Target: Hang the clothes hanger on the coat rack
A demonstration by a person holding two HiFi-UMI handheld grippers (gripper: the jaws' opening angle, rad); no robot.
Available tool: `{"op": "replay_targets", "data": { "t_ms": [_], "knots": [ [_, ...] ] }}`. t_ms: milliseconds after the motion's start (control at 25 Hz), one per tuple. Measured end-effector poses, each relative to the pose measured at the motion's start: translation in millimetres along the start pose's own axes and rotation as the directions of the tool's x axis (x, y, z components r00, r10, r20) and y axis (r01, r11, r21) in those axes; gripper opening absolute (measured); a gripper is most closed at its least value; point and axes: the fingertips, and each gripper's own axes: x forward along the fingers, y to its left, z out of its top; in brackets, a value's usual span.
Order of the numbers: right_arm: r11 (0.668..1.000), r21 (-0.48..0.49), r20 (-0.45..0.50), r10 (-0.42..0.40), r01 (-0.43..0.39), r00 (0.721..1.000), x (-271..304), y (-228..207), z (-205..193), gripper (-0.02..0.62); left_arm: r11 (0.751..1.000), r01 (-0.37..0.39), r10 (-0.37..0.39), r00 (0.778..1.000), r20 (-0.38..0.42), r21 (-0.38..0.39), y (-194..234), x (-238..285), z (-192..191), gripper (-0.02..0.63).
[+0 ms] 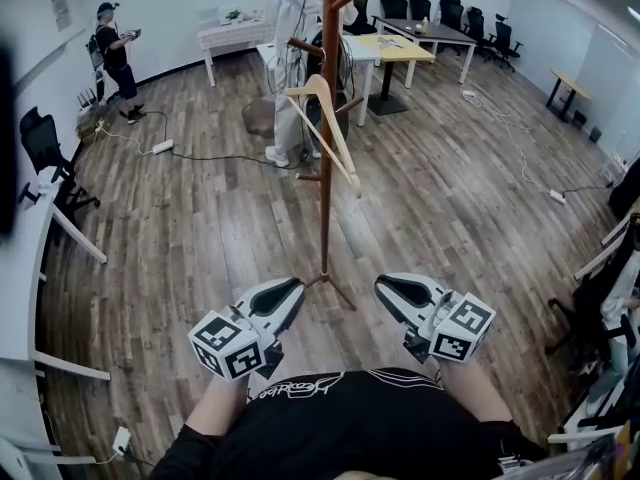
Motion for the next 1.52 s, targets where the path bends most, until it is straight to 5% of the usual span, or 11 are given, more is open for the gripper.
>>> {"op": "replay_targets", "data": {
  "t_ms": [280, 720, 1520],
  "knots": [
    [0.993, 0.082, 0.029, 0.084, -0.087, 0.996, -53.2, 31.8, -13.9, 0.055, 0.998, -0.008, 0.008, 1.000, 0.004, 0.066, -80.5, -8.6, 0.2, 0.041],
    [0.989, 0.067, 0.094, 0.124, -0.130, 0.988, -112.5, 63.9, 1.7, 0.042, 0.990, -0.034, 0.029, 0.999, 0.041, 0.135, -160.8, -20.1, -2.9, 0.043],
    [0.994, 0.019, 0.108, 0.105, -0.107, 0.989, -155.6, 87.0, 5.7, 0.042, 0.986, -0.012, 0.000, 0.997, 0.072, 0.164, -207.5, -28.3, -6.3, 0.043]
  ]
}}
